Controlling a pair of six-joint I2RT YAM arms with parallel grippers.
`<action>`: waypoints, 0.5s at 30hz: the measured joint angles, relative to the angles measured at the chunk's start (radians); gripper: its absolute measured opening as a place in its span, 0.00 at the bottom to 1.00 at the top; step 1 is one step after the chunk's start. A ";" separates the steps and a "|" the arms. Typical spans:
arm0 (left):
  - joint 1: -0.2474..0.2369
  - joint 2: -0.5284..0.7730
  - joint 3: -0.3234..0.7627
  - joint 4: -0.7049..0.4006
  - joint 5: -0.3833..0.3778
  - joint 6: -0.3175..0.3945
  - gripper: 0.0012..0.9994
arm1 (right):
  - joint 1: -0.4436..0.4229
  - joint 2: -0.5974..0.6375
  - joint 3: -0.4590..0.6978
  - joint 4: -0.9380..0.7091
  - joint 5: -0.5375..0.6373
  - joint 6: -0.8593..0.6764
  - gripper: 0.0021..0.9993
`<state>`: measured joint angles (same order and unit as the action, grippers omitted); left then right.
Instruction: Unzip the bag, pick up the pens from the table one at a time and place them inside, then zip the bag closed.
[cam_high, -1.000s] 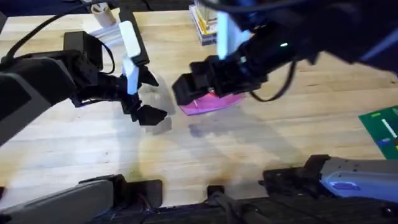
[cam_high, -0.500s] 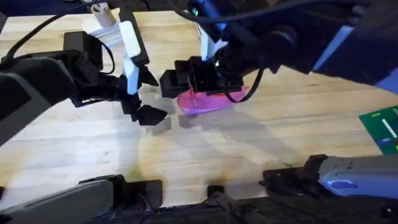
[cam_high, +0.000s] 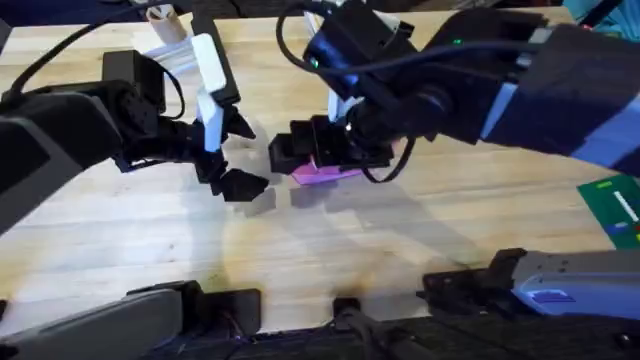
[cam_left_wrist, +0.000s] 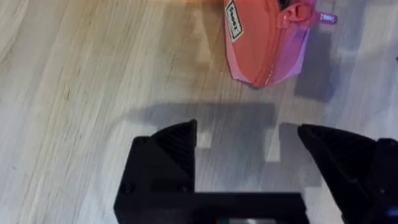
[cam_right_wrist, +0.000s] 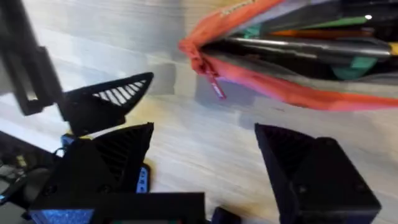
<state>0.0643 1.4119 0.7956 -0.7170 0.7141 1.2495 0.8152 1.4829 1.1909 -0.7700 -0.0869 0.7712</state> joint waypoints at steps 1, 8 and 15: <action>0.000 0.000 0.000 0.000 0.000 0.000 0.99 | 0.000 -0.005 -0.009 0.000 0.005 0.000 1.00; 0.000 0.000 0.000 0.000 0.000 0.000 0.99 | 0.002 -0.112 -0.046 -0.017 0.051 -0.021 1.00; 0.000 0.000 0.000 0.000 0.000 0.000 0.99 | 0.017 -0.215 -0.102 0.002 0.134 -0.074 1.00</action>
<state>0.0643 1.4117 0.7956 -0.7170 0.7143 1.2495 0.8320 1.2676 1.0890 -0.7682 0.0475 0.6969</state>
